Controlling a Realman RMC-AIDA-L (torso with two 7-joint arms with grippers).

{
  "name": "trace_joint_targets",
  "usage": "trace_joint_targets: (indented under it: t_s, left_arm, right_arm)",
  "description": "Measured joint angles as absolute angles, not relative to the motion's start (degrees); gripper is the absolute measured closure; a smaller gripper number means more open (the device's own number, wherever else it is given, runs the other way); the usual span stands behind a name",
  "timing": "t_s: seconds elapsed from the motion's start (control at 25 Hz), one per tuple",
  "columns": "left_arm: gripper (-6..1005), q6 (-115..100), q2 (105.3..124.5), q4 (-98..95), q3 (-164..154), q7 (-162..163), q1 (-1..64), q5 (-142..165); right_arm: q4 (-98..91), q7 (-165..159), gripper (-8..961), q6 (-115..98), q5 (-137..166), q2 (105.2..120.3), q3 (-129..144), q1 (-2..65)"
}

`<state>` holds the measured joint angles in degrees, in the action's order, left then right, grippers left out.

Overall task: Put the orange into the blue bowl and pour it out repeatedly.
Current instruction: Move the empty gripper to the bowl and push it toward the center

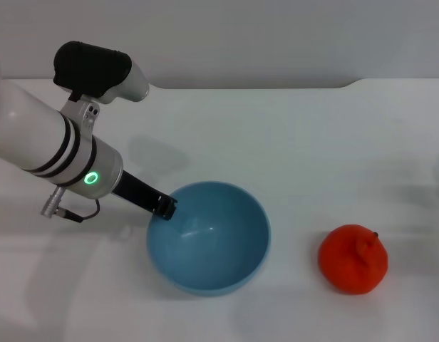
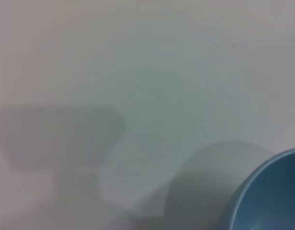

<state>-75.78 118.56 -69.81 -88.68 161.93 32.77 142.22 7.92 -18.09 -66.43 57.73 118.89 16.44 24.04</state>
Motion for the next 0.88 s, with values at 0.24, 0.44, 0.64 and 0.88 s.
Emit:
trace_joint_targets:
  t_s: [0.24,0.44,0.64,0.88]
  left_arm:
    - [1001,-76.4,118.44,-70.2,-88.6,161.2,32.8,142.5]
    - [1001,-77.6,118.23,-71.9,-87.0,161.2,33.2,142.6]
    - [1001,-78.1,118.21,-72.3,-86.6,160.7,33.3,142.7]
    - [1001,-78.4,118.20,-72.3,-86.9,160.7,33.4,142.7]
  right_arm:
    - [7.9,-22.8,454,-66.9,60.2,118.84,16.4,24.5]
    - [-0.3,-48.0,454,-66.5,76.0,117.47,18.6,26.7]
    - [-32.0,-100.7,453,-69.5,107.6,117.43,30.9,29.2]
    - [-53.9,-127.5,453,-82.4,127.7,117.35,35.7,32.1]
